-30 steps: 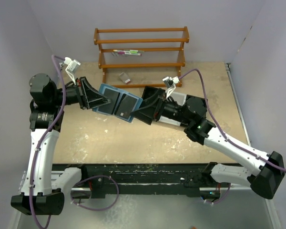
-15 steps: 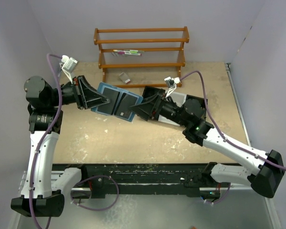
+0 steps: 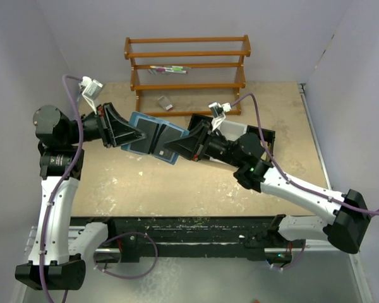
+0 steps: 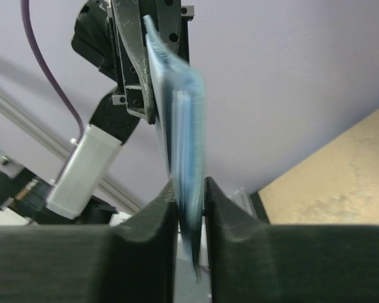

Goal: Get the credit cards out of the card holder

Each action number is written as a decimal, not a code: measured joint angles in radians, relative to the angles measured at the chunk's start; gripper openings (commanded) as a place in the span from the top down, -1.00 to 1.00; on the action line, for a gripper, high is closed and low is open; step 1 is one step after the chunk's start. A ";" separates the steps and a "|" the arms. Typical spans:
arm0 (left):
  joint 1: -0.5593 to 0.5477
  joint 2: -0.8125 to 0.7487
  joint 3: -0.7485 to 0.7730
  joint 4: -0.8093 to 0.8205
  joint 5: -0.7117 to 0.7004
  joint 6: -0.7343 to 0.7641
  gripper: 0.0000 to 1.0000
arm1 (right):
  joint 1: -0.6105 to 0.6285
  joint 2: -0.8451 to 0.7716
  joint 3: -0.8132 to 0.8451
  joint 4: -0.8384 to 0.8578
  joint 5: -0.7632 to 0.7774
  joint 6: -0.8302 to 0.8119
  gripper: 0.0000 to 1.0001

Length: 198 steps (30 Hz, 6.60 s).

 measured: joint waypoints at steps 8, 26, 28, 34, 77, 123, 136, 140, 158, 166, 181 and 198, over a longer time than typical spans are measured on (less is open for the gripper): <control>-0.001 0.012 -0.033 -0.208 0.007 0.226 -0.19 | 0.000 0.017 0.051 -0.192 -0.038 -0.028 1.00; -0.002 0.028 -0.040 -0.518 0.137 0.534 -0.07 | -0.042 -0.008 0.233 -0.662 -0.144 -0.198 1.00; -0.002 0.020 -0.044 -0.549 0.160 0.563 0.00 | -0.046 -0.001 0.250 -0.680 -0.148 -0.207 1.00; -0.002 0.008 -0.044 -0.632 0.173 0.647 0.36 | -0.048 0.001 0.257 -0.698 -0.180 -0.220 1.00; -0.001 0.097 -0.014 -0.642 -0.028 0.631 0.88 | -0.106 0.023 0.288 -0.607 -0.137 -0.087 -0.23; 0.000 0.026 -0.044 -0.400 0.195 0.393 0.78 | -0.059 0.174 0.179 -0.117 -0.357 0.190 1.00; 0.000 0.024 -0.045 -0.364 0.206 0.348 0.89 | -0.059 0.156 0.143 -0.087 -0.356 0.208 0.86; 0.000 0.021 -0.045 -0.355 0.207 0.336 0.89 | -0.059 0.156 0.140 -0.071 -0.357 0.220 1.00; 0.000 0.021 -0.045 -0.344 0.213 0.352 0.88 | -0.145 0.032 0.035 -0.107 -0.354 0.226 1.00; 0.000 0.074 0.027 -0.554 0.181 0.563 0.90 | -0.307 -0.104 0.019 -0.368 -0.360 0.152 1.00; 0.000 0.161 0.228 -1.035 -0.074 1.102 0.88 | -0.684 -0.103 -0.002 -0.985 -0.151 -0.149 1.00; 0.000 0.119 0.255 -1.101 -0.082 1.159 0.88 | -0.697 0.384 0.189 -1.053 0.174 -0.335 1.00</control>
